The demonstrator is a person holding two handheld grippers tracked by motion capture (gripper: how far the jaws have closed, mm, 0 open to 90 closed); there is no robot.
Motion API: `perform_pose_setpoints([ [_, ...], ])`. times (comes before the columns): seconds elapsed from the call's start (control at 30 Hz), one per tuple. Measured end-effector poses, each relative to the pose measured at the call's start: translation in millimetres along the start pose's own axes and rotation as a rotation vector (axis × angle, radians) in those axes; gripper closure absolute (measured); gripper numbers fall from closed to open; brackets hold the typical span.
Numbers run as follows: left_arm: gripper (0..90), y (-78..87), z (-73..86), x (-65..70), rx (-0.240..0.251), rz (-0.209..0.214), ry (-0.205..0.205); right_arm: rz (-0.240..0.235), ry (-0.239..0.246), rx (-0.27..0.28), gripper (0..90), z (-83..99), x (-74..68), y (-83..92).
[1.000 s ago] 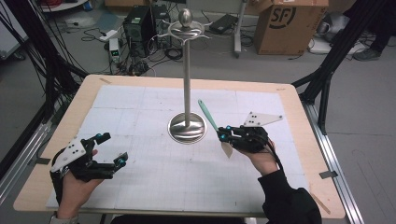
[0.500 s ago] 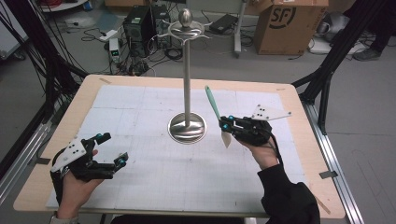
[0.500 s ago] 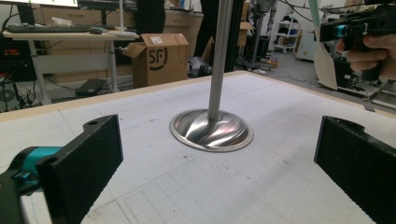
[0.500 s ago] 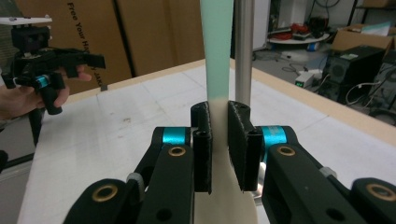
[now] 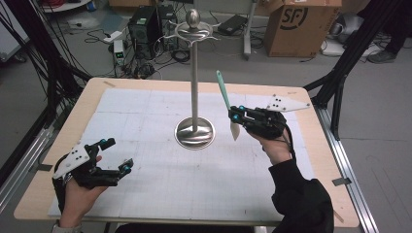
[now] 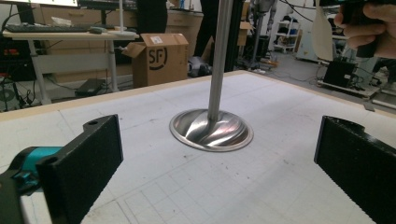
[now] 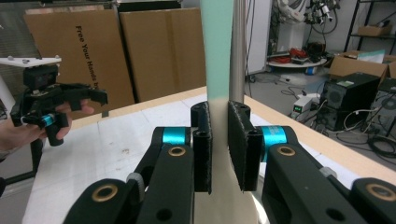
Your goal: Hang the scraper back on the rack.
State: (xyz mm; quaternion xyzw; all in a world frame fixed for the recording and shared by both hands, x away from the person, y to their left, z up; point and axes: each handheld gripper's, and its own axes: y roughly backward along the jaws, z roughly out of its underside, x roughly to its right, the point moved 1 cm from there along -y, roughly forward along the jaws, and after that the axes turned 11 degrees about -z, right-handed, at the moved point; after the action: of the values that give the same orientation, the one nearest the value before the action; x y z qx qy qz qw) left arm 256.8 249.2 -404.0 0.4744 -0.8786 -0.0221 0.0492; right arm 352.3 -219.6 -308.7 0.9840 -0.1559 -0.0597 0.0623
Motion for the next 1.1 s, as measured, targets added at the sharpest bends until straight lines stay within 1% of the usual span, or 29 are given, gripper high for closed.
perform_pose_setpoints([
  [0.13,1.8,0.8,-0.5,-1.1,0.006,0.003,0.005,0.006,0.004,-0.005,80.3,-5.5,2.6,-1.8],
  [0.27,1.8,0.8,-0.4,-1.0,0.006,0.002,0.004,-0.001,0.004,-0.012,80.3,-12.0,4.8,-1.7],
  [0.47,1.7,0.5,-0.4,-0.5,0.005,0.003,0.005,-0.012,0.000,-0.001,80.3,-21.3,6.8,1.6],
  [0.63,1.7,0.4,-0.3,-0.4,0.003,0.002,0.004,-0.011,0.011,0.006,80.3,-30.2,7.6,4.0],
  [0.67,1.7,0.3,-0.2,-0.5,0.004,0.002,0.004,-0.014,0.007,0.009,80.3,-32.0,7.4,4.3],
  [0.93,1.7,0.9,-0.6,-0.9,0.006,0.000,0.005,-0.003,0.022,0.022,80.3,-43.1,9.7,5.6],
  [1.1,1.7,2.0,-1.3,-1.9,0.011,-0.002,0.009,0.001,0.018,0.038,80.4,-47.2,12.9,5.0],
])
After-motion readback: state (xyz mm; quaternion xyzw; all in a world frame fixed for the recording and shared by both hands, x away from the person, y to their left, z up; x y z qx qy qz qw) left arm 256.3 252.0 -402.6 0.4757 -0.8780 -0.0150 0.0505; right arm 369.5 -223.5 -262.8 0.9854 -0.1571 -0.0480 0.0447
